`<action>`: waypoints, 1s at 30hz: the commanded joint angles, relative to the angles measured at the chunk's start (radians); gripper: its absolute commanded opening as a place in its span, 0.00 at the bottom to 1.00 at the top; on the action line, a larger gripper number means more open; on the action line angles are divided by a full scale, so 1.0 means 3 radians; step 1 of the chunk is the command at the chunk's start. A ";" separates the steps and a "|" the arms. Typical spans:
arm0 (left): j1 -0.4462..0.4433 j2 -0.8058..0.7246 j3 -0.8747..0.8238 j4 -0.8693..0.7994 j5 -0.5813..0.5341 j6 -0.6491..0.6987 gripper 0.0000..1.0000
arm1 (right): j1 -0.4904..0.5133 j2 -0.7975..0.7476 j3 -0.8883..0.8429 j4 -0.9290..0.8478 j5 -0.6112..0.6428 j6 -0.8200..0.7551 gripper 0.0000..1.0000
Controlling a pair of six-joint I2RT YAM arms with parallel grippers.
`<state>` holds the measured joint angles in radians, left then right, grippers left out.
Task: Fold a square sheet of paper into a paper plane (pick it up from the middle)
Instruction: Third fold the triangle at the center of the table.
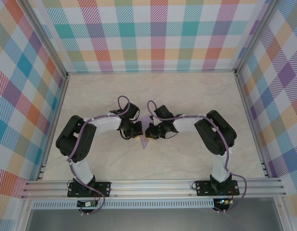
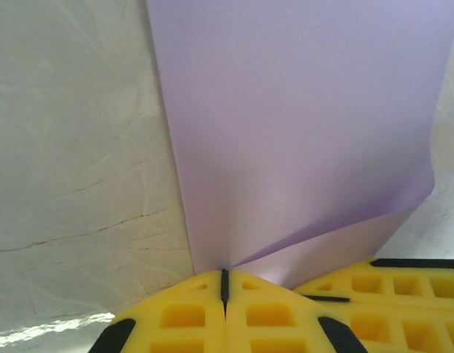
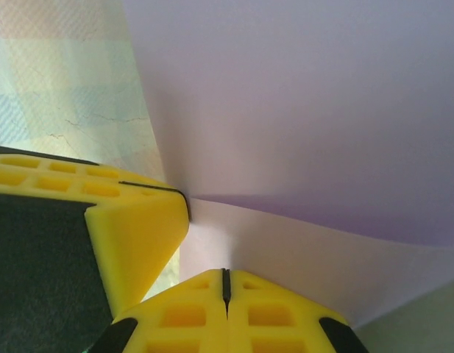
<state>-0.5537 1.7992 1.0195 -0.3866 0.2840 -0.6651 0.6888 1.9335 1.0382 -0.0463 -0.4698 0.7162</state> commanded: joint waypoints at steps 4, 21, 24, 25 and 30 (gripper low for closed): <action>-0.0123 0.0433 -0.0224 -0.0653 -0.0618 0.0041 0.00 | -0.0171 -0.0055 -0.0238 0.0097 0.0132 -0.0076 0.00; -0.0174 0.0487 -0.0147 -0.0680 -0.0671 0.0069 0.00 | -0.0377 -0.0504 -0.0170 -0.0050 0.0086 -0.0086 0.00; -0.0184 0.0477 -0.0128 -0.0675 -0.0661 0.0070 0.00 | -0.0349 -0.0409 -0.0118 -0.0037 0.0030 -0.0082 0.00; -0.0184 0.0465 -0.0126 -0.0677 -0.0661 0.0070 0.00 | -0.0346 -0.0389 -0.0107 -0.0023 0.0003 -0.0076 0.00; -0.0184 0.0437 -0.0097 -0.0695 -0.0665 0.0069 0.00 | -0.0295 -0.0157 0.0161 -0.0195 -0.0165 -0.0243 0.00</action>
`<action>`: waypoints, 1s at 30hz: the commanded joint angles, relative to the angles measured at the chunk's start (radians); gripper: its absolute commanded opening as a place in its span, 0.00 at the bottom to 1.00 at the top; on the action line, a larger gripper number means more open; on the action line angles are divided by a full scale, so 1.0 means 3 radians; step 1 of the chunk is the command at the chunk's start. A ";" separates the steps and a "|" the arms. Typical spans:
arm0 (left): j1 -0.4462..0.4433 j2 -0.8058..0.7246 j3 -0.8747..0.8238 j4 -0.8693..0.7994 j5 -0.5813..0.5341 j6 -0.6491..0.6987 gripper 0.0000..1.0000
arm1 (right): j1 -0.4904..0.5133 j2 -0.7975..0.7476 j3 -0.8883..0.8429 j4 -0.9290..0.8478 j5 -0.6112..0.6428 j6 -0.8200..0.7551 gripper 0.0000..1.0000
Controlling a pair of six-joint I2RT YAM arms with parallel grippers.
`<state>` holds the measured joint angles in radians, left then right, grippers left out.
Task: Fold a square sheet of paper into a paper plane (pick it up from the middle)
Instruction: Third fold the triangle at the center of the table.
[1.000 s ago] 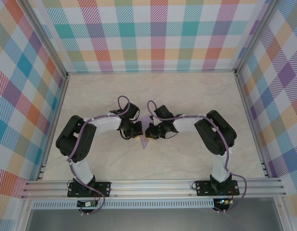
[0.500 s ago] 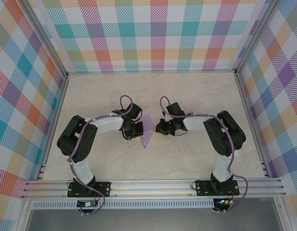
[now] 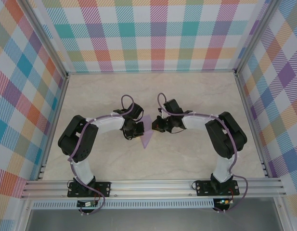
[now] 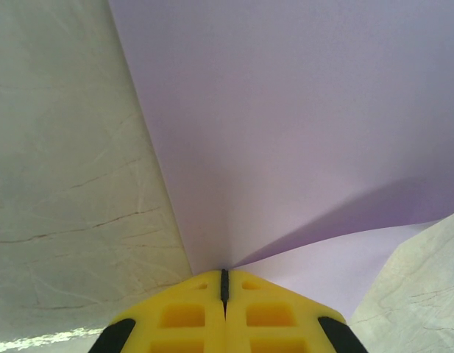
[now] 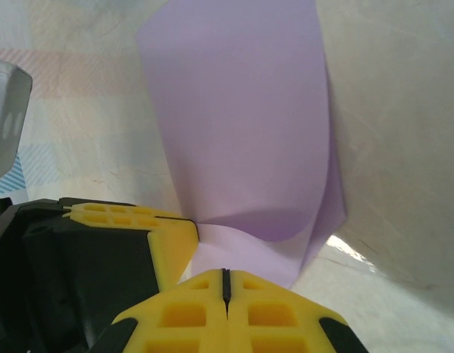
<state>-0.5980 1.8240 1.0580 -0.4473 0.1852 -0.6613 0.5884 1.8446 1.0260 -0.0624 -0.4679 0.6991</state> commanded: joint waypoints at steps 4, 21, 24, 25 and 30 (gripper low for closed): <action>-0.0042 0.0363 -0.0210 -0.0513 -0.0364 0.0062 0.00 | 0.0055 0.0336 0.0346 -0.0243 -0.0148 -0.0227 0.00; -0.0042 0.0373 -0.0320 -0.0483 -0.0367 0.0072 0.00 | -0.0193 0.0556 0.0454 -0.0390 0.0408 -0.0607 0.00; -0.0042 0.0369 -0.0335 -0.0454 -0.0354 0.0063 0.00 | -0.0233 0.0431 0.0457 -0.0373 0.0501 -0.0611 0.00; -0.0042 0.0368 -0.0341 -0.0447 -0.0349 0.0062 0.00 | -0.0230 0.0360 0.0442 -0.0355 0.0492 -0.0591 0.00; -0.0042 0.0348 -0.0354 -0.0386 -0.0316 0.0034 0.00 | -0.0123 -0.0096 0.0083 -0.0109 0.0124 -0.0205 0.00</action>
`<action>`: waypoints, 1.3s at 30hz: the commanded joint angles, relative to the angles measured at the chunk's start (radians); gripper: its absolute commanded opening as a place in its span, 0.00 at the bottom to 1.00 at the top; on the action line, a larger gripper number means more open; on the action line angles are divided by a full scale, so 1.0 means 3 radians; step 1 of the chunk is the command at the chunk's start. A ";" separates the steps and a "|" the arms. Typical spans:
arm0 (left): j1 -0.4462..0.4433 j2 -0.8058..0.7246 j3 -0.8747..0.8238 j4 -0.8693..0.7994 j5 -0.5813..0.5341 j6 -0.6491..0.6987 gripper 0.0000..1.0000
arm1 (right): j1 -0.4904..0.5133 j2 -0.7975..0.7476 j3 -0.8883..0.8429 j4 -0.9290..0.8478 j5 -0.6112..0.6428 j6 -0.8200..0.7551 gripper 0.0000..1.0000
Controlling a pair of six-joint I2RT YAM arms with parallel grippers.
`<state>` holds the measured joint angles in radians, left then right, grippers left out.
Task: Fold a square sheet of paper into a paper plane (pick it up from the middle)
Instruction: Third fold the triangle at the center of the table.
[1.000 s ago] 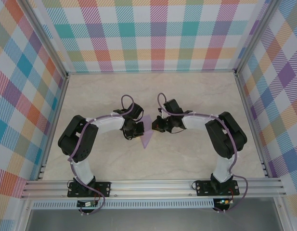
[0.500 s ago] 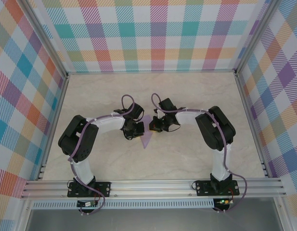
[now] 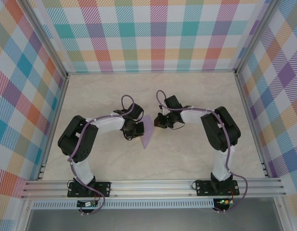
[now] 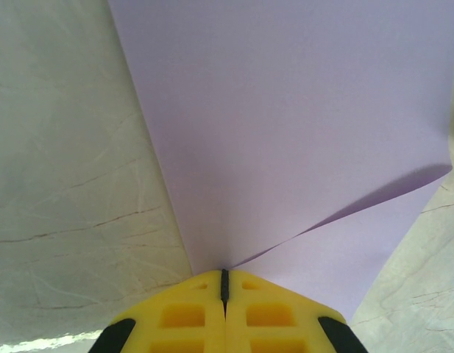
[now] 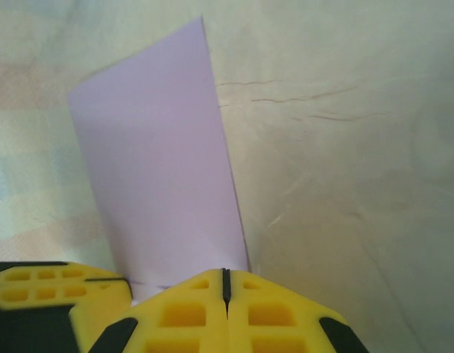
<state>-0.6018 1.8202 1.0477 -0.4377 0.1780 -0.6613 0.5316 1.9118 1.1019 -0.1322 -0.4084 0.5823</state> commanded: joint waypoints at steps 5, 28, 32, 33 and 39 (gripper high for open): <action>-0.0029 0.0340 -0.0326 -0.0363 -0.0271 -0.0006 0.00 | 0.0420 -0.0530 -0.0446 0.0223 -0.0192 0.0587 0.00; -0.0029 0.0314 -0.0357 -0.0315 -0.0336 -0.0102 0.00 | 0.0851 -0.0142 -0.0620 0.0517 -0.0293 0.0885 0.00; -0.0028 0.0305 -0.0352 -0.0330 -0.0361 -0.0110 0.00 | 0.0863 -0.0119 -0.0625 0.0512 -0.0320 0.0871 0.00; -0.0029 0.0303 -0.0348 -0.0334 -0.0368 -0.0109 0.00 | 0.0861 -0.0119 -0.0624 0.0512 -0.0326 0.0871 0.00; -0.0029 0.0299 -0.0342 -0.0343 -0.0374 -0.0110 0.00 | 0.0869 -0.0094 -0.0625 0.0546 -0.0352 0.0882 0.00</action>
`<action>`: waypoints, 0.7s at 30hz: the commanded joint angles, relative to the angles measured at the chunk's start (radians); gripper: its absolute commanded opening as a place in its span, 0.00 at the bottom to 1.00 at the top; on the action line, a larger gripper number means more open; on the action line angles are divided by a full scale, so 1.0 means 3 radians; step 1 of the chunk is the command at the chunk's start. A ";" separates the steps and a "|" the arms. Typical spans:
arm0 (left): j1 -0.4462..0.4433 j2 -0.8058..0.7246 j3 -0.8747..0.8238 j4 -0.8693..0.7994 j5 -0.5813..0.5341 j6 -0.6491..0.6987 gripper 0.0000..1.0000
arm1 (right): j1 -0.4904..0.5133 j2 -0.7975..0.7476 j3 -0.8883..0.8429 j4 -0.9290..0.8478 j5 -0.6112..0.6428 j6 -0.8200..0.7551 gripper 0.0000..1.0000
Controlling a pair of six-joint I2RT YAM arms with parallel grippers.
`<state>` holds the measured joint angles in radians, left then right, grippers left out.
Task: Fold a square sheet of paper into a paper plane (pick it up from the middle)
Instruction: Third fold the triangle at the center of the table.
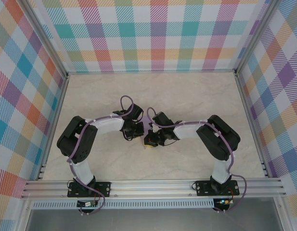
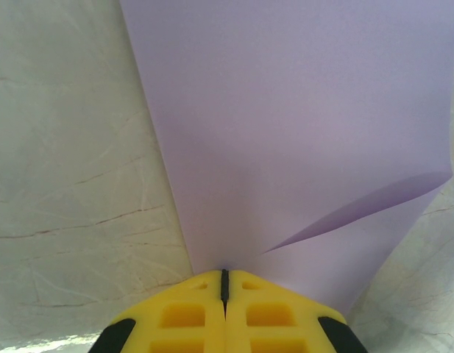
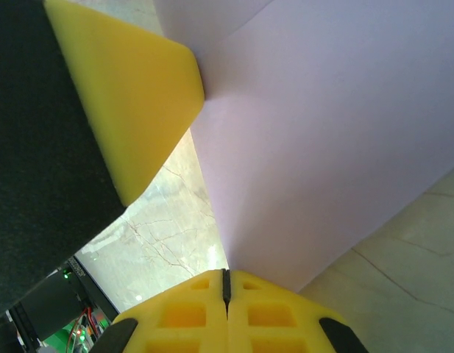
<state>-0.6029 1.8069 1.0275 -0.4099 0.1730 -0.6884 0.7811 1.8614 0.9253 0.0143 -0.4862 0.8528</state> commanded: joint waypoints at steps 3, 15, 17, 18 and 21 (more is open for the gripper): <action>-0.0025 0.0320 -0.0267 -0.0425 -0.0328 -0.0014 0.00 | 0.0035 0.0050 -0.0028 0.0048 -0.0053 -0.0019 0.00; -0.0022 -0.0149 0.0075 -0.0250 -0.0004 0.0244 0.15 | -0.0043 -0.0207 -0.0036 -0.0005 0.0251 -0.0035 0.00; -0.0023 -0.0177 0.0112 -0.0237 0.0032 0.0263 0.20 | -0.0064 -0.0265 -0.0042 -0.0038 0.0331 -0.0046 0.00; -0.0020 -0.0193 0.0127 -0.0233 0.0041 0.0274 0.23 | -0.0084 -0.0292 -0.0038 -0.0064 0.0377 -0.0055 0.00; -0.0016 -0.0254 0.0129 -0.0226 0.0041 0.0304 0.30 | -0.0123 -0.0301 -0.0007 -0.0140 0.0485 -0.0070 0.03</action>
<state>-0.6048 1.7760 1.0466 -0.4297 0.1822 -0.6220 0.7563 1.7981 0.9234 0.0032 -0.3923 0.8501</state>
